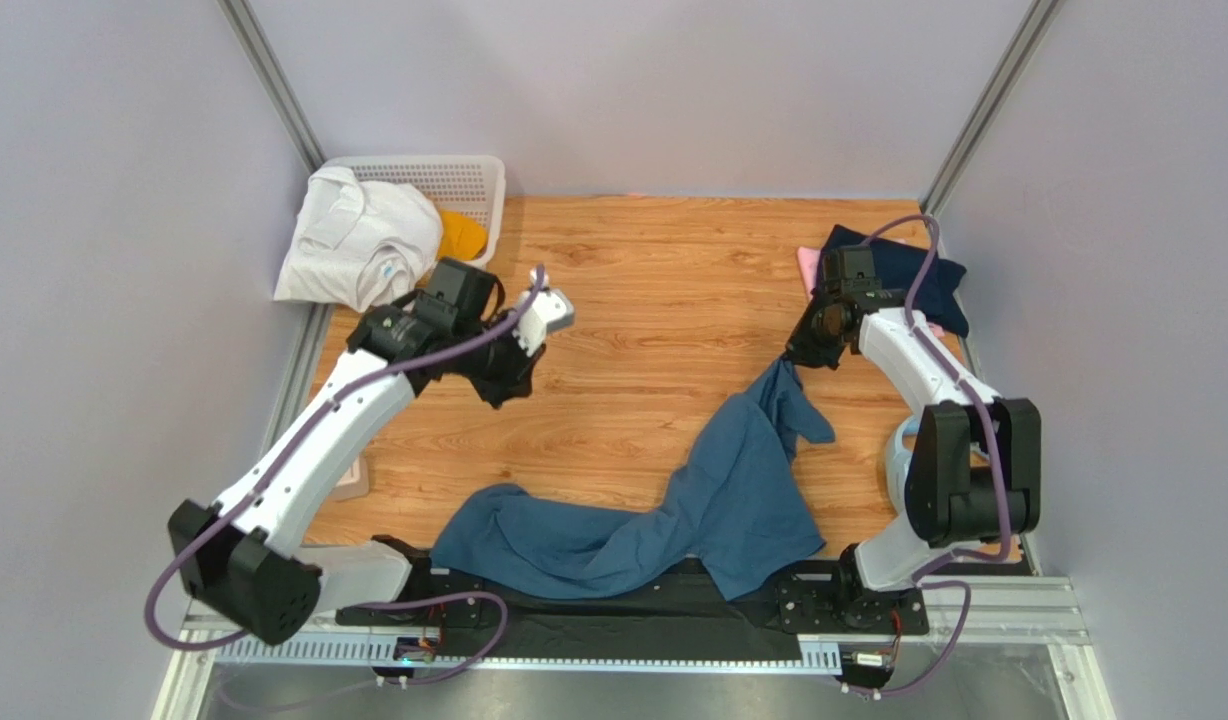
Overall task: Fold and stack the t-shirts
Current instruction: Flatten out the tshirt
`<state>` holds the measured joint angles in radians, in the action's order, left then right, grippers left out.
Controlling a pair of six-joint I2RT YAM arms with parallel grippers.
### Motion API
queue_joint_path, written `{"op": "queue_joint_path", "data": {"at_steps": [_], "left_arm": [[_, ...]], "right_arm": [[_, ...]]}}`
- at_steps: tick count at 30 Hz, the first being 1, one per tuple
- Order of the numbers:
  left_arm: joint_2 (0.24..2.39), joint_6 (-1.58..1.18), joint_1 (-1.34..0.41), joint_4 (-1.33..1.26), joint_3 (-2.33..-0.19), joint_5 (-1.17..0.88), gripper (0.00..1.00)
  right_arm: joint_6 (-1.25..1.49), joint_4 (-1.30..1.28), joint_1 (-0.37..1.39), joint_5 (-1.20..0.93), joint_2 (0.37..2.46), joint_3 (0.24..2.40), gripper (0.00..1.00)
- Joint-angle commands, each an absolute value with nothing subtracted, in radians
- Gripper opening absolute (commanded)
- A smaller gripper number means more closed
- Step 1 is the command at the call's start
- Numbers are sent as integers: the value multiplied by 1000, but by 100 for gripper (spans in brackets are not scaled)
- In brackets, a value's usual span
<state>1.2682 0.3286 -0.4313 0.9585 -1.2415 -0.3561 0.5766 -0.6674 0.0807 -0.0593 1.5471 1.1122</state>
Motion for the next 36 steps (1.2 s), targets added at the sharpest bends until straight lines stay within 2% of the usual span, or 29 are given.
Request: {"op": "queue_joint_path", "data": {"at_steps": [1,4,9,18,21,26,30,35,36], "left_arm": [[1172,431,-534,1066,-1167,-350,4],[1178,443,-543,1092,-1128,-341,15],[1192,448,-543,1086,-1048,-327,45],[1279,454,-604,1092,-1051,-334,73],[1348,457,-641,1075,-1063,-318,79],[1449,449,-643,1006,-1052,-302,78],[1538,437,-643,982,-1043,-307,64],[1592,433,-643,950,-1045,-308,55],[1607,434,-643,950,-1048,-313,43]], "right_arm": [[589,-600,14,52,1647,1236,0],[595,-624,-47,32,1751,1314,0],[592,-669,-70,100,1821,1427,0],[600,-632,-74,19,1825,1382,0],[601,-612,-68,15,1818,1356,0],[604,-586,-66,-37,1789,1304,0],[607,-586,-64,-51,1758,1298,0],[609,-580,-64,-60,1732,1293,0],[609,-578,-63,-60,1730,1292,0]]}}
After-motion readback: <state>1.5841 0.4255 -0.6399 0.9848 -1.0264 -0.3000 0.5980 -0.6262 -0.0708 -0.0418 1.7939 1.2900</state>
